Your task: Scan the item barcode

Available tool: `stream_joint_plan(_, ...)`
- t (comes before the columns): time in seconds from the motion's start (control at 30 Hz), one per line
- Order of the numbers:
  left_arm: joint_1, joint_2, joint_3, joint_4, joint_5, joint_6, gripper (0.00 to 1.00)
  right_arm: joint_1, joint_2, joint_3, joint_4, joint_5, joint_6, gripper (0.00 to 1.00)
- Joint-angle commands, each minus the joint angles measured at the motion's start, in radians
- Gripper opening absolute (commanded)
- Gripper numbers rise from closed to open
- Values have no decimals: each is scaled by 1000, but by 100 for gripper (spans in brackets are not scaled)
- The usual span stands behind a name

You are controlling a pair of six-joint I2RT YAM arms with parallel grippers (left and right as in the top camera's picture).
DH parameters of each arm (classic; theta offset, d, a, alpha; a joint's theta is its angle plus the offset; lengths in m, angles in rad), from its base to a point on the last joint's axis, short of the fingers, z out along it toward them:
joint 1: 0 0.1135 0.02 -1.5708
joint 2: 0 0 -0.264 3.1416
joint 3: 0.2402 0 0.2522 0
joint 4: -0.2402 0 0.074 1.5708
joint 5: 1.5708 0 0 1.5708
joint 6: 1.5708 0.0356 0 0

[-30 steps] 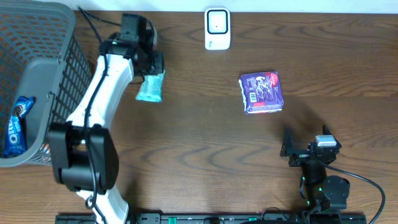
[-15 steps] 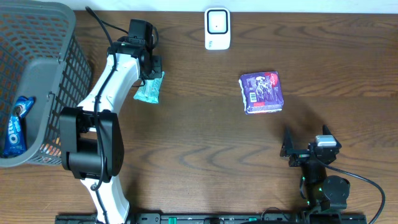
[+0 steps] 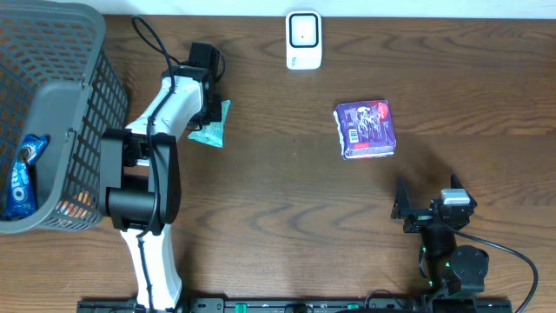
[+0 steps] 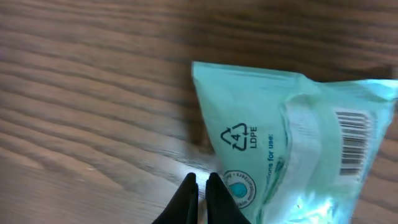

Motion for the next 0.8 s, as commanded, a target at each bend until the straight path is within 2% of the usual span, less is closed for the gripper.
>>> stream_joint_plan(0.0,-3,7,-10,-10,236,-32,8,-13,-5,-3,-2,9,14,99)
stream_joint_plan(0.13,-26,7,-10,-11,356,-117,8,-13,-5,-3,-2,9,14,99)
stream_joint_plan(0.23,-61,7,-10,-11,359,-190,8,-13,-5,-3,-2,9,14,99)
stream_joint_plan(0.3,-103,7,-10,-1,359,-278,8,-13,-5,-3,-2,9,14,99)
stream_joint_plan(0.37,-134,7,-9,20,357,-297,8,-13,-5,-3,-2,9,14,99)
stream_joint_plan(0.5,-153,-10,30,-15,206,-227,8,-13,-5,-3,-2,9,14,99)
stream_joint_plan(0.6,-120,-68,102,-141,23,-227,8,-13,-5,-3,-2,9,14,99)
stream_joint_plan(0.77,-34,-150,125,-288,11,-272,8,-13,-5,-3,-2,9,14,99)
